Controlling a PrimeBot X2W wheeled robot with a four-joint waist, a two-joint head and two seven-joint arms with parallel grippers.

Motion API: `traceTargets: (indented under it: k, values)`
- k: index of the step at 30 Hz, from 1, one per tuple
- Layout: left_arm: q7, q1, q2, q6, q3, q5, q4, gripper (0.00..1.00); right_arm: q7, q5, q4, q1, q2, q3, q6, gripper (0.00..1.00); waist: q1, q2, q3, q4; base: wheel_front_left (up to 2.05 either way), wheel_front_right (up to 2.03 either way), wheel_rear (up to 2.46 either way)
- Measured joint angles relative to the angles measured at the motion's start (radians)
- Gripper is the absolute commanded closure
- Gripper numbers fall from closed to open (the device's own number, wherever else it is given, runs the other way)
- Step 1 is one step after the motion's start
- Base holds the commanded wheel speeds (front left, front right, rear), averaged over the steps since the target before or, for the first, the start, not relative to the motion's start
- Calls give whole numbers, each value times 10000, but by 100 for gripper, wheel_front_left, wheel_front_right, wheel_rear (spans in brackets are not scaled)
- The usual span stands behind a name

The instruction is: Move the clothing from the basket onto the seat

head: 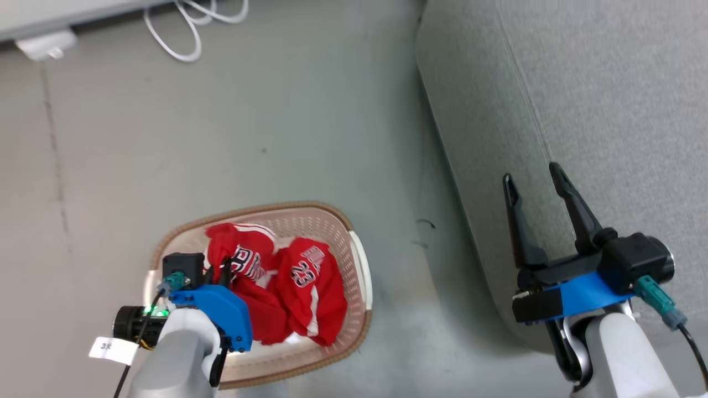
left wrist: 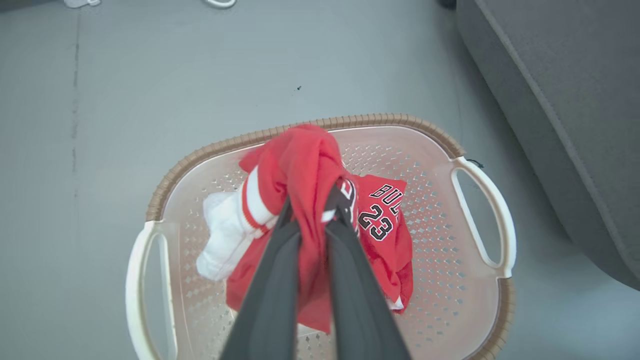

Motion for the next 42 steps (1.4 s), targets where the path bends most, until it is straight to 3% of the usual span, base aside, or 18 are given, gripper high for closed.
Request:
traceTargets:
  k: [7, 13, 23, 33, 42]
  values:
    - [-100, 278, -119, -153, -746, -224, -732, 100, 0, -132, 309, 441, 2, -171, 0, 0, 0, 0, -1275, 582, 0, 0, 0]
    - [33, 380, -151, -199, -2523, -1189, -2094, 100, -2, -232, 541, 920, 2, -255, 0, 0, -1, 1, -2277, 972, 0, 0, 0]
    - [631, -51, -159, -199, -4289, -2502, -3990, 100, 0, -301, 815, 1499, 2, -56, 0, 0, -1, 1, -3587, 1326, 0, 0, 0]
    - [1108, -722, -161, -188, -5576, -3421, -5457, 100, 199, -330, 784, 1754, 0, 138, 0, 0, 0, 1, -4206, 1346, 0, 0, 0]
    - [1262, -1261, -163, 184, -6395, -4042, -6121, 100, 428, -330, 658, 1898, 0, 387, 0, 0, 0, 1, -4467, 1298, 0, 0, 0]
